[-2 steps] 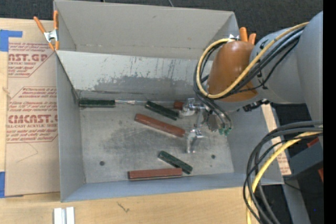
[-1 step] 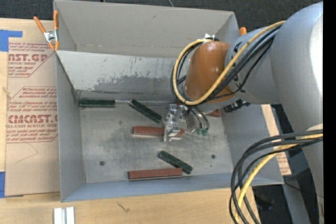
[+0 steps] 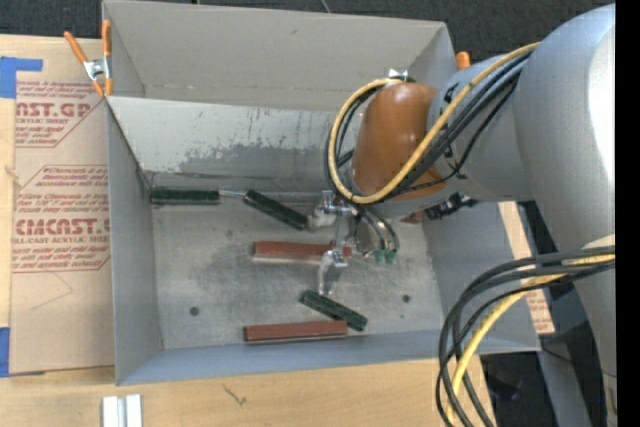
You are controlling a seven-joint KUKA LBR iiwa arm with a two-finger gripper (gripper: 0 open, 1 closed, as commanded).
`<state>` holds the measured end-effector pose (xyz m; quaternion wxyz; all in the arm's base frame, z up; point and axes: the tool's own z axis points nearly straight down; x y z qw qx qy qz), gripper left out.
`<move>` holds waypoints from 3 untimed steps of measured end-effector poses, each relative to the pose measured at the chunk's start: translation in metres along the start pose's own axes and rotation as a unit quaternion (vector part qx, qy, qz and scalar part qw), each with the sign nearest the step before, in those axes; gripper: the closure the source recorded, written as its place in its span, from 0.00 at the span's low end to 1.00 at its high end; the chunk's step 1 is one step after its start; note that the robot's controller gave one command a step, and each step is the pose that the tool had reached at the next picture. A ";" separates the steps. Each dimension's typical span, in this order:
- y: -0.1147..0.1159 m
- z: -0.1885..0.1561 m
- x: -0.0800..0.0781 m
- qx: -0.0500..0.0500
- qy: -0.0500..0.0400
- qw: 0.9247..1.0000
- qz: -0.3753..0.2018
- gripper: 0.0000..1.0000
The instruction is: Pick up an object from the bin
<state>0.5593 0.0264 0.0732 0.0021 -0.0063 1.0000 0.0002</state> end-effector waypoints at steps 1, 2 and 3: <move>0.000 -0.004 -0.003 0.000 -0.005 1.000 0.000 1.00; 0.000 -0.004 -0.003 0.000 -0.005 1.000 0.000 1.00; 0.016 -0.160 0.001 0.000 0.001 1.000 -0.009 1.00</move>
Offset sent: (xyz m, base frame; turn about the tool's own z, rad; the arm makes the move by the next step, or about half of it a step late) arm 0.0000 0.0000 0.0000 0.0000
